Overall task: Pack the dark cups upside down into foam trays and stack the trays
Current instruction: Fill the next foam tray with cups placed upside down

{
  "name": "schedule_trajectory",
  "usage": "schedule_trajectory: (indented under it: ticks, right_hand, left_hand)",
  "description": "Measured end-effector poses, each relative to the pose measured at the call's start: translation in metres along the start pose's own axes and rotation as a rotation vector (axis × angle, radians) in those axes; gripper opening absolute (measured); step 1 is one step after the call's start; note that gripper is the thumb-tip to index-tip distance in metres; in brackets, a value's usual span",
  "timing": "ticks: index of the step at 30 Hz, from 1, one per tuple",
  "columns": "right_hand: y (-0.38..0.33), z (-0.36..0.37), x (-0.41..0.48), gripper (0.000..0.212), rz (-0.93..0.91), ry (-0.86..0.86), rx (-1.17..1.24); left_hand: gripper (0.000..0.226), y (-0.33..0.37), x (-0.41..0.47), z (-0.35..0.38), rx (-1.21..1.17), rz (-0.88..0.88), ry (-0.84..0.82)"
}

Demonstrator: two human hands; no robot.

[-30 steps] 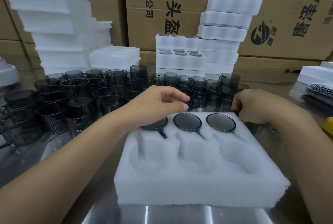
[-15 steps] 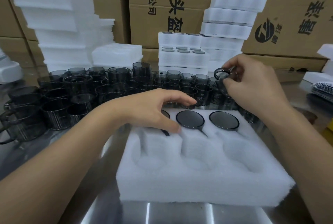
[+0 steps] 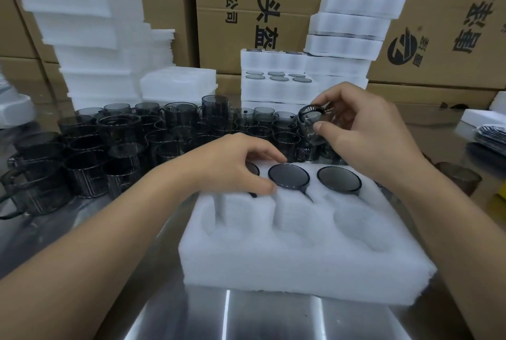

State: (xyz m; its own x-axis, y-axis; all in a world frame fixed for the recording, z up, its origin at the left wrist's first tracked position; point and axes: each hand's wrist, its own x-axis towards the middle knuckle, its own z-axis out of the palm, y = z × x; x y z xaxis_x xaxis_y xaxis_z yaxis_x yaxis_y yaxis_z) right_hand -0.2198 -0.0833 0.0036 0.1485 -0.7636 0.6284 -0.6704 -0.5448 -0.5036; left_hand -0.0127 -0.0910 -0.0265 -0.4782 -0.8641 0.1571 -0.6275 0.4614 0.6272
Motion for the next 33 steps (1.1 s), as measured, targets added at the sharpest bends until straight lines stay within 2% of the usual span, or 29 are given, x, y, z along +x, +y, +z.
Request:
schedule_trajectory:
  ticks: [13, 18, 21, 23, 25, 27, 33]
  right_hand:
    - [-0.007, 0.005, -0.004, 0.034, -0.092, -0.022, 0.067]
    - [-0.01, 0.01, -0.009, 0.037, -0.156, -0.04, 0.003]
    - [-0.009, 0.015, -0.01, 0.039, -0.202, -0.017, -0.033]
    - [-0.007, 0.018, -0.01, 0.039, -0.24, -0.013, -0.023]
    - [-0.007, 0.021, -0.012, 0.034, -0.285, -0.036, -0.025]
    - [-0.006, 0.023, -0.013, 0.027, -0.323, -0.081, -0.025]
    - [-0.001, 0.026, -0.011, 0.025, -0.468, -0.149, -0.132]
  left_hand:
    - [0.036, -0.007, 0.005, 0.003, 0.02, 0.003, 0.167]
    - [0.043, -0.003, 0.002, 0.0, 0.023, 0.032, 0.152]
    - [0.035, 0.006, 0.003, 0.003, -0.115, 0.076, 0.274]
    - [0.037, 0.012, 0.004, 0.005, -0.327, 0.041, 0.324]
    - [0.031, 0.017, 0.003, 0.002, -0.65, -0.042, 0.27]
    - [0.024, 0.017, 0.003, -0.003, -0.832, -0.099, 0.215]
    - [0.042, 0.009, 0.006, -0.004, -0.986, -0.126, 0.183]
